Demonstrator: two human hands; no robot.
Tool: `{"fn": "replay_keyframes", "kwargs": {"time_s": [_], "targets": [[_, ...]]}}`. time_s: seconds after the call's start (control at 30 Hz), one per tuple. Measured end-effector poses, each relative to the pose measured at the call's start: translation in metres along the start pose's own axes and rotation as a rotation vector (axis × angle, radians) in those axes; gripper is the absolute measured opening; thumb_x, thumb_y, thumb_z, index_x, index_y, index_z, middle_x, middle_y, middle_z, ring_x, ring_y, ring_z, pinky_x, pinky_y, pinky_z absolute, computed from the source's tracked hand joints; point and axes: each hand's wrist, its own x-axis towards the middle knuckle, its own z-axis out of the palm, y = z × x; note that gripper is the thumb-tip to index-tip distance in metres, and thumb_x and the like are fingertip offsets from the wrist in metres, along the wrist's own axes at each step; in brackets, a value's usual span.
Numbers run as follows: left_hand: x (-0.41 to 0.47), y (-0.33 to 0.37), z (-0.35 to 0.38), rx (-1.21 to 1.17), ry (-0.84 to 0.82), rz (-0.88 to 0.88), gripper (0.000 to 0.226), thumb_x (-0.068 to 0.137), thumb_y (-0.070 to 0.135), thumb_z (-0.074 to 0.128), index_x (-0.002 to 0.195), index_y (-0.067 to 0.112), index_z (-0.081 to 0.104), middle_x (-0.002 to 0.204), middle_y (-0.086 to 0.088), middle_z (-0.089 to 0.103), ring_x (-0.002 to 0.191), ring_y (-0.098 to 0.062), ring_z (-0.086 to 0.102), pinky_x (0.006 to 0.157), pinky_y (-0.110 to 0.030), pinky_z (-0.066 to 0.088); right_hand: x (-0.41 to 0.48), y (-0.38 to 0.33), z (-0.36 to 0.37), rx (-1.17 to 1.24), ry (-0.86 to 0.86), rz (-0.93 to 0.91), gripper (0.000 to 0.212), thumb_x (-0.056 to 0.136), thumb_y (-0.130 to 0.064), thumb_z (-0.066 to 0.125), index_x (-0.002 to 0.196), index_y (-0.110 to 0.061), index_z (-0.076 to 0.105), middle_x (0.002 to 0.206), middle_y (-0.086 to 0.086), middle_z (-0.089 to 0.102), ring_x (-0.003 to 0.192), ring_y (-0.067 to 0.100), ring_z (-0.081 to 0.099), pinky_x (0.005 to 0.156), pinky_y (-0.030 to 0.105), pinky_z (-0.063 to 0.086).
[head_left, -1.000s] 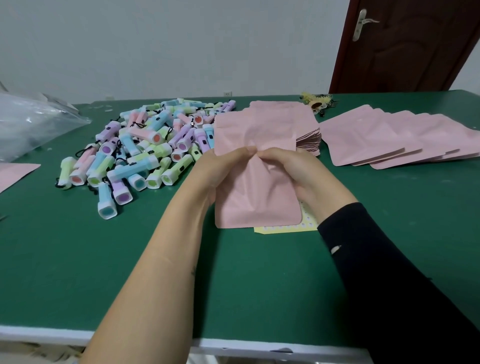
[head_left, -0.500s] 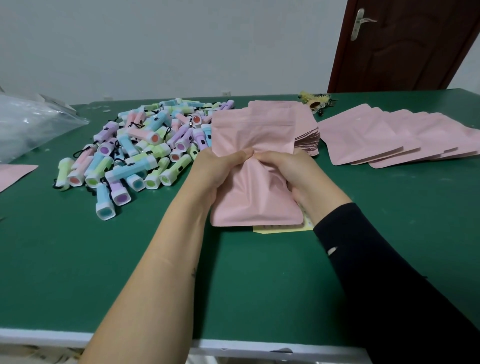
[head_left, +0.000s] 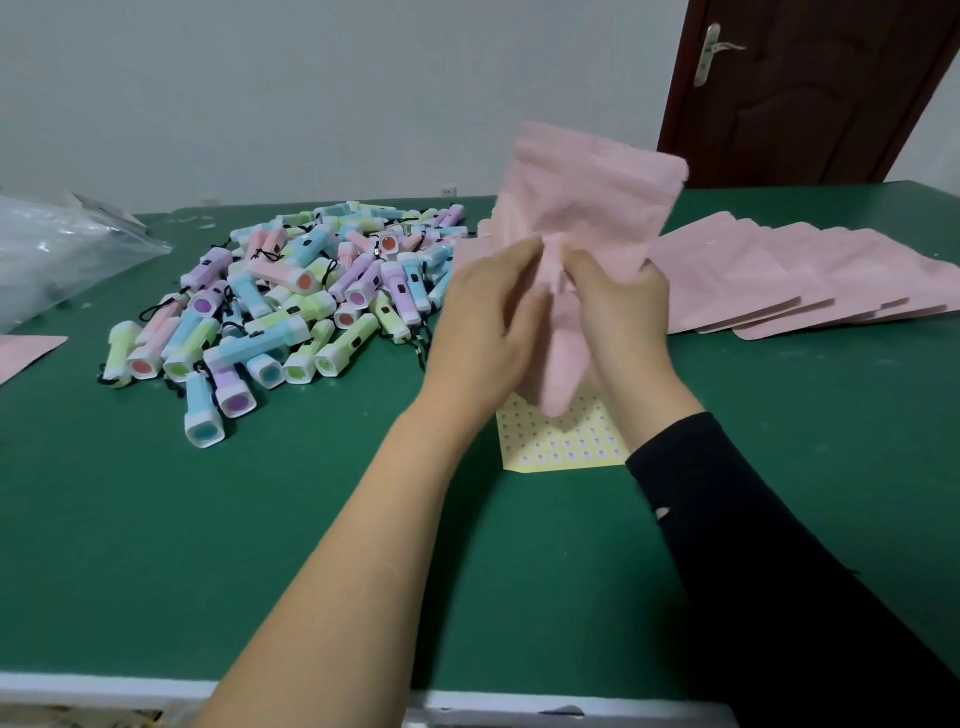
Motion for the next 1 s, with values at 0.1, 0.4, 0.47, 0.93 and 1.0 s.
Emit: {"fn": "replay_keyframes", "kwargs": {"time_s": [0.1,0.4,0.47,0.93,1.0], "targets": [[-0.002,0.002,0.003,-0.191,-0.120,-0.158,0.076,0.092,0.044,0.055,0.154,0.015,0.025,0.158,0.002,0.033,0.138,-0.001,0.033,0.109,-0.012,0.027,-0.008,-0.003,0.007,0.010,-0.299,-0.037,0.020,0.094,-0.037,0.061,0.091,-0.019,0.071,0.088,-0.008,0.074,0.087,0.007,0.069,0.084,0.033,0.057],[0.009,-0.012,-0.031,-1.153,-0.177,-0.574,0.035,0.088,0.026,0.058,0.113,0.002,0.064,0.115,-0.019,0.065,0.111,-0.029,0.063,0.104,-0.045,0.047,-0.021,-0.002,0.011,-0.411,-0.638,-0.316,0.042,0.105,-0.031,0.036,0.145,-0.018,0.044,0.148,-0.003,0.046,0.138,0.010,0.038,0.117,0.031,0.027],[0.008,-0.017,-0.032,-1.212,-0.228,-0.624,0.024,0.093,0.020,0.053,0.093,0.008,0.074,0.096,-0.013,0.071,0.092,-0.027,0.070,0.085,-0.037,0.057,-0.021,0.003,0.012,-0.595,-0.655,-0.443,0.045,0.103,-0.013,0.039,0.147,-0.017,0.037,0.150,-0.003,0.043,0.141,0.013,0.034,0.118,0.039,0.024],[0.005,-0.027,-0.044,-1.026,-0.376,-0.897,0.022,0.078,0.014,0.066,0.089,0.000,0.077,0.093,-0.012,0.075,0.081,-0.026,0.074,0.065,-0.033,0.060,0.013,0.016,-0.013,-0.147,-0.529,0.276,0.021,0.077,-0.016,0.080,0.096,-0.013,0.070,0.089,0.001,0.077,0.084,0.019,0.074,0.076,0.033,0.059],[0.007,-0.028,-0.044,-0.945,-0.334,-0.912,0.019,0.086,0.015,0.065,0.097,0.002,0.072,0.089,-0.009,0.075,0.077,-0.022,0.074,0.062,-0.030,0.059,0.014,0.018,-0.014,-0.162,-0.522,0.232,0.020,0.076,-0.014,0.081,0.094,-0.013,0.072,0.086,-0.001,0.077,0.079,0.016,0.074,0.067,0.027,0.058]]}}
